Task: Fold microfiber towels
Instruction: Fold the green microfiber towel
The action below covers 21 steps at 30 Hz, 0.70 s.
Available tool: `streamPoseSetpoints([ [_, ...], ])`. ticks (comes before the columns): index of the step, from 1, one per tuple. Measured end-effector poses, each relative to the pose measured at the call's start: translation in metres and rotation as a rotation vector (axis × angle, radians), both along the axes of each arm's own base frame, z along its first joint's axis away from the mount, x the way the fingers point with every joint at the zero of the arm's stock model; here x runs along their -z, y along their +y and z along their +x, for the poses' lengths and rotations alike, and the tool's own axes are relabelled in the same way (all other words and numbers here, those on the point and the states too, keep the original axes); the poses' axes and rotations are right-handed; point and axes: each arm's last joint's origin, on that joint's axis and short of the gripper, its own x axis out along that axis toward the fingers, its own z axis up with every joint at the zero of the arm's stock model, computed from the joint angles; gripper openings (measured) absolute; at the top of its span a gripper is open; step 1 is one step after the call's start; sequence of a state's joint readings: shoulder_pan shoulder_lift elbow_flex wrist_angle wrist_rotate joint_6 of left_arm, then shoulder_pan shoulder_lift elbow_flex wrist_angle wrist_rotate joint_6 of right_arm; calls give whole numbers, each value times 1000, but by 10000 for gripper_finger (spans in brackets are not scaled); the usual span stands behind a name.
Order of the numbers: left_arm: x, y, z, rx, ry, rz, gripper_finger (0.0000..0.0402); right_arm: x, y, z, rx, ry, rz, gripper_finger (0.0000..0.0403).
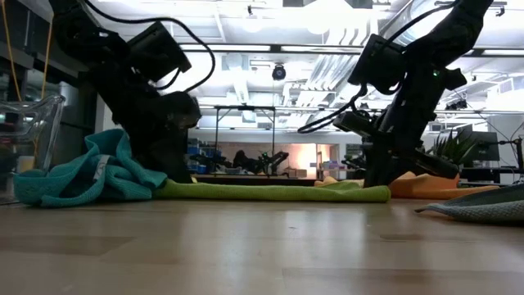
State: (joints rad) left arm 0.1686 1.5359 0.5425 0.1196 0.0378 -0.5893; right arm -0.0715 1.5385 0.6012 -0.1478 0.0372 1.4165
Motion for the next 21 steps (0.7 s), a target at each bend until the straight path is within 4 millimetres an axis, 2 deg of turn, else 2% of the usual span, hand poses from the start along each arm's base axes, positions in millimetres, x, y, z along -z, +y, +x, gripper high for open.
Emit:
streamPoseSetpoints([
  [4,-21,12,3,21,-35,14,0,-3,0,-4,-28,27,-12,2],
  [8,-57,27,1,14,-80,94,0,-10,2,-15,-75,81,-15,1],
  [14,-117,36,-20,-21,-175,308,0,-33,2,-33,-124,90,-69,0],
  [21,-170,28,-55,-52,-380,524,0,-67,2,-48,-98,-56,-121,0],
])
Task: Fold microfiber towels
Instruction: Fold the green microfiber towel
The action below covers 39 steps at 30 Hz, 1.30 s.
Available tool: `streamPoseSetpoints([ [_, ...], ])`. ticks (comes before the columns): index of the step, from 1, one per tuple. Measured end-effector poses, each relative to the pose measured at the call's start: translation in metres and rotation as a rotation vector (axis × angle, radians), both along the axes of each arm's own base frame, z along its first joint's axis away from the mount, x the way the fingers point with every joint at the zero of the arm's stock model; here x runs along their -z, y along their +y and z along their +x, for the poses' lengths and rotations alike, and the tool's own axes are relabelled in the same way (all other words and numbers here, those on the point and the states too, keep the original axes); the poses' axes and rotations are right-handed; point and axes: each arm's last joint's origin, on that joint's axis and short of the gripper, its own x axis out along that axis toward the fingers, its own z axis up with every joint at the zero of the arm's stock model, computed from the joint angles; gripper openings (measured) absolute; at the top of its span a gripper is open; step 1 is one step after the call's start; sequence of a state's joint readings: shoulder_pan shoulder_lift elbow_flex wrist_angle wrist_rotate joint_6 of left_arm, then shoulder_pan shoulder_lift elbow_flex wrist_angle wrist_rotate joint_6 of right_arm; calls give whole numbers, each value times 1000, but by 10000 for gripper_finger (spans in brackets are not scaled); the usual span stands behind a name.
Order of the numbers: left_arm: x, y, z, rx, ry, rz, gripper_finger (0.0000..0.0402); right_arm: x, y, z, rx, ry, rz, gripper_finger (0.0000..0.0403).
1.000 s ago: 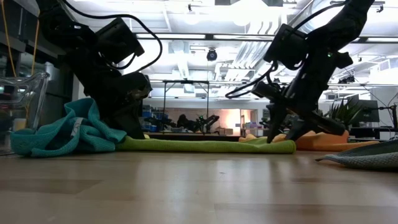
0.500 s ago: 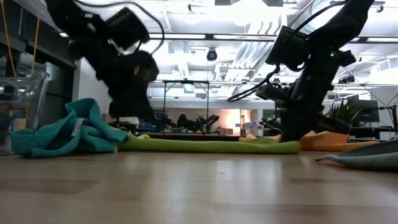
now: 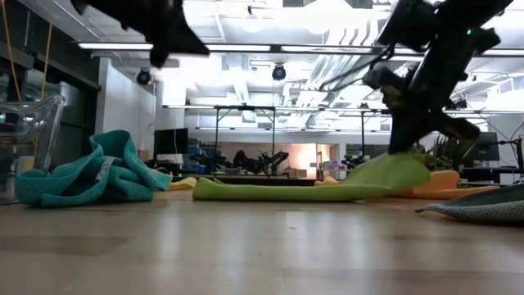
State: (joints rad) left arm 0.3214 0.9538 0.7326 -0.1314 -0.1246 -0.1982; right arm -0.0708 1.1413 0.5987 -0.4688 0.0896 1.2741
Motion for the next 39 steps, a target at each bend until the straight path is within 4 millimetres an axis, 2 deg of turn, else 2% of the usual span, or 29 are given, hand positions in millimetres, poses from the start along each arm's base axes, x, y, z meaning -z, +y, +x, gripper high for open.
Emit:
streamPoseSetpoints([
  [4,-16,-5,-16,-7,-67,68,0,-8,0,-2,4,-57,-9,0],
  [9,-25,-7,-25,-5,-102,122,0,-11,0,3,4,-107,-13,0],
  [39,-29,-3,-26,-12,-131,156,0,-15,-1,8,-15,-167,-30,0],
])
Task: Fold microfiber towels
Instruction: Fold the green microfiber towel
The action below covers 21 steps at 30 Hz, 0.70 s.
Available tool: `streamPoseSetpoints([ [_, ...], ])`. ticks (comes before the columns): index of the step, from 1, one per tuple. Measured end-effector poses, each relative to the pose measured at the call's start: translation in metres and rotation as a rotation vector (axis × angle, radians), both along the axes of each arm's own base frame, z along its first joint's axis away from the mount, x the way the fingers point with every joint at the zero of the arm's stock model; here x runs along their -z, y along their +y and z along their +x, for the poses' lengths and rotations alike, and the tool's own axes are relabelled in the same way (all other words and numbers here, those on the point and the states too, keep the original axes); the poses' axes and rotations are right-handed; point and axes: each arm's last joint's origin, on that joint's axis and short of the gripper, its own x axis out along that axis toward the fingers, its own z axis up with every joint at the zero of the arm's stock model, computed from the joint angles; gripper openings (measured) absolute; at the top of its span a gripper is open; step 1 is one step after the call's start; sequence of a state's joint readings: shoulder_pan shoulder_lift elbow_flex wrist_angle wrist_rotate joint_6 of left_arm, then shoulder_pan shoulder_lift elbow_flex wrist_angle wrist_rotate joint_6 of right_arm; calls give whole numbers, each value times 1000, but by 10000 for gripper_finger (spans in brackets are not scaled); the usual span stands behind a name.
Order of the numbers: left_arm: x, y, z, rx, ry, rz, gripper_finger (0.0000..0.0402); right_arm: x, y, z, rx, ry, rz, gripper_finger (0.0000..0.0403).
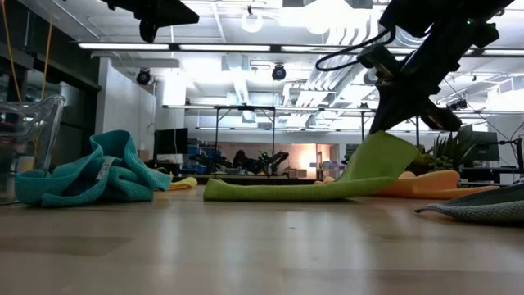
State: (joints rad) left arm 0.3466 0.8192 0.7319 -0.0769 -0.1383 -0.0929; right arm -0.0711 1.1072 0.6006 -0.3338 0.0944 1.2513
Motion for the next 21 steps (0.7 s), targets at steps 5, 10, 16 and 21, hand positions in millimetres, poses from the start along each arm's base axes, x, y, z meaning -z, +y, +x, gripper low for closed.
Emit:
streamPoseSetpoints([
  [5,7,1,3,-4,52,-30,0,-3,0,4,-3,-51,-4,0],
  [10,36,3,18,-7,238,-149,0,-7,0,10,-11,-122,-7,0],
  [16,75,-3,51,49,432,-219,0,-4,0,23,-48,-180,4,0],
  [21,98,-10,70,68,492,-285,0,7,7,39,-81,-206,15,0],
])
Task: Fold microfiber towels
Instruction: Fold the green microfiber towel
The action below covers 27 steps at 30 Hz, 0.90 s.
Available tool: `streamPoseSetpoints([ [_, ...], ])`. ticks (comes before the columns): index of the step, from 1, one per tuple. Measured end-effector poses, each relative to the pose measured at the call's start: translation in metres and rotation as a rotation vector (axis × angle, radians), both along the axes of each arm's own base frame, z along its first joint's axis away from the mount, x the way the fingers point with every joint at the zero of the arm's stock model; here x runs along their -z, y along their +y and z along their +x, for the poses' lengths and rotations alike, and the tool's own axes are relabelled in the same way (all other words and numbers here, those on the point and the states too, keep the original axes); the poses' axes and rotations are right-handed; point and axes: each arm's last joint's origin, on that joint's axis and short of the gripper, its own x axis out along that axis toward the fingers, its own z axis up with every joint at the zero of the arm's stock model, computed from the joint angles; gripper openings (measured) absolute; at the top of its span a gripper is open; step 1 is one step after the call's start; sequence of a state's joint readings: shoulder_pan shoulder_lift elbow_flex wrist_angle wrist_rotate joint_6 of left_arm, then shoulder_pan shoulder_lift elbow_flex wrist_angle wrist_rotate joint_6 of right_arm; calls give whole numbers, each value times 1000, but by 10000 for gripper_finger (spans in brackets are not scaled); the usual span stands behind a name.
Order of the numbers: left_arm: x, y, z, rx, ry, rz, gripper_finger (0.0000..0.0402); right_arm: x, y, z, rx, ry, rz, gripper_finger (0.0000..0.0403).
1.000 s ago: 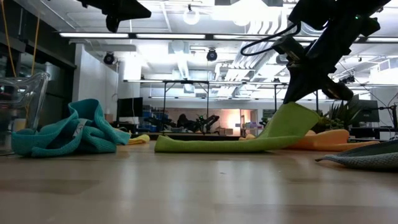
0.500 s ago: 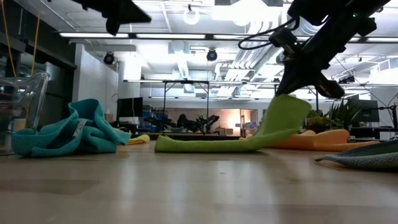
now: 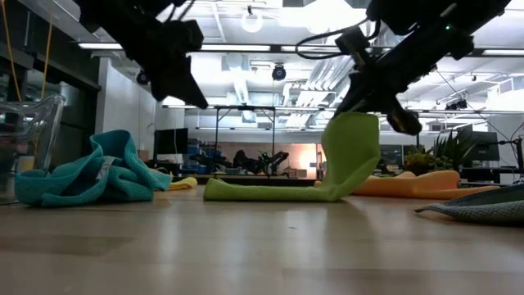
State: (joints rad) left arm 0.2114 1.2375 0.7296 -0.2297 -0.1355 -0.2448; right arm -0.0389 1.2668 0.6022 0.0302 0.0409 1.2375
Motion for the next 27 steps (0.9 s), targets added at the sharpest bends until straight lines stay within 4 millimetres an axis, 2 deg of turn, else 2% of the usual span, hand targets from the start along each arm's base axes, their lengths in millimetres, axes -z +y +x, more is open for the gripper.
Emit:
streamPoseSetpoints([
  [5,-3,1,6,-8,-65,5,0,10,6,18,-14,-71,14,0],
  [14,-9,8,-1,-19,-66,44,0,28,9,42,74,-190,75,0],
  [22,-9,14,-2,-30,-62,57,0,34,14,57,150,-246,102,0],
  [27,-10,19,-3,-39,-62,71,0,32,15,82,148,-257,100,0],
])
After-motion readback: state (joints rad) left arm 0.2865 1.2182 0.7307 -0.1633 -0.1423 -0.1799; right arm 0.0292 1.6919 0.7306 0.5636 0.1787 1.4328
